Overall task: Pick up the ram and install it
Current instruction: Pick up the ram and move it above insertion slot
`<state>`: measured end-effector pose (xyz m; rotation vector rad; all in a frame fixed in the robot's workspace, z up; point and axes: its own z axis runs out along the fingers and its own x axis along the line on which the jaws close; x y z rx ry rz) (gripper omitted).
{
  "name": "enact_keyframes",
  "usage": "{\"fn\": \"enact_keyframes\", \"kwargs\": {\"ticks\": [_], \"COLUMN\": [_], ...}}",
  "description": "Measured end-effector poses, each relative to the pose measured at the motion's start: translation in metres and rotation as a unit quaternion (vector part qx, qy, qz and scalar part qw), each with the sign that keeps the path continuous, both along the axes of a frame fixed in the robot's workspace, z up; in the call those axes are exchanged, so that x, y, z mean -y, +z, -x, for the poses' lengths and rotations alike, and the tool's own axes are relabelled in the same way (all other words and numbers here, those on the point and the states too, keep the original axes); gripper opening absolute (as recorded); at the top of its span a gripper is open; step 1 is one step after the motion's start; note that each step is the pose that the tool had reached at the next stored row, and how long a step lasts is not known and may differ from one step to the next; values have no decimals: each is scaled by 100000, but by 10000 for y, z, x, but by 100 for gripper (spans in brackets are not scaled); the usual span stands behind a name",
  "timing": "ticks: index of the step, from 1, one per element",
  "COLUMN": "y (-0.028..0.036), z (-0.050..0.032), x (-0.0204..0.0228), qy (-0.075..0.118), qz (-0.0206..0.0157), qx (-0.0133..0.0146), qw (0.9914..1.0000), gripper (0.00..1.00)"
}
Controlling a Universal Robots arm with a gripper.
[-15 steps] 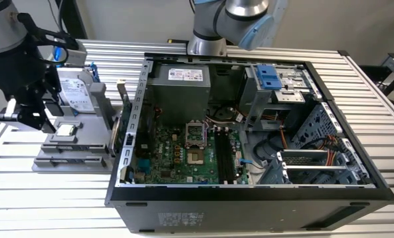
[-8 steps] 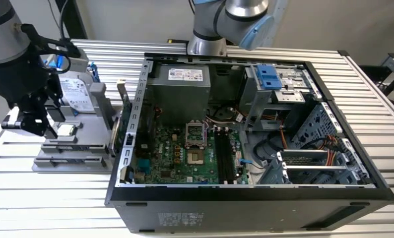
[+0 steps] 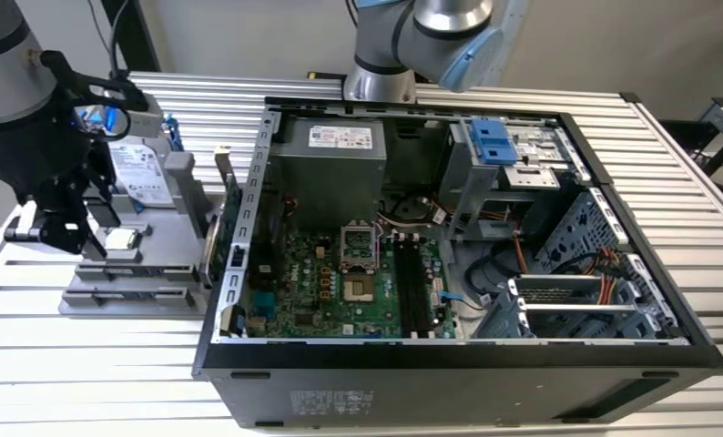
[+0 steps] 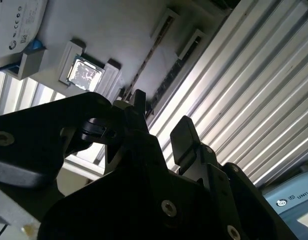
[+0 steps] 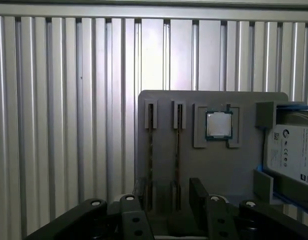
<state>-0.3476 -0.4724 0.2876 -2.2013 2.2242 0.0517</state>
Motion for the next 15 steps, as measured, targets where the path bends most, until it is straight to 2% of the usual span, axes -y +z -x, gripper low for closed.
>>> {"fn": "enact_keyframes", "kwargs": {"ticks": [13,14,15], "y": [-228,-372,-386], "z": [-1,-1,-1], "x": [44,58,57], "qy": [-42,-640,-716], "qz": [2,17,19], "qx": [-2,-4,-7], "qw": [100000,99998,99997], "gripper": [100,100,100]}}
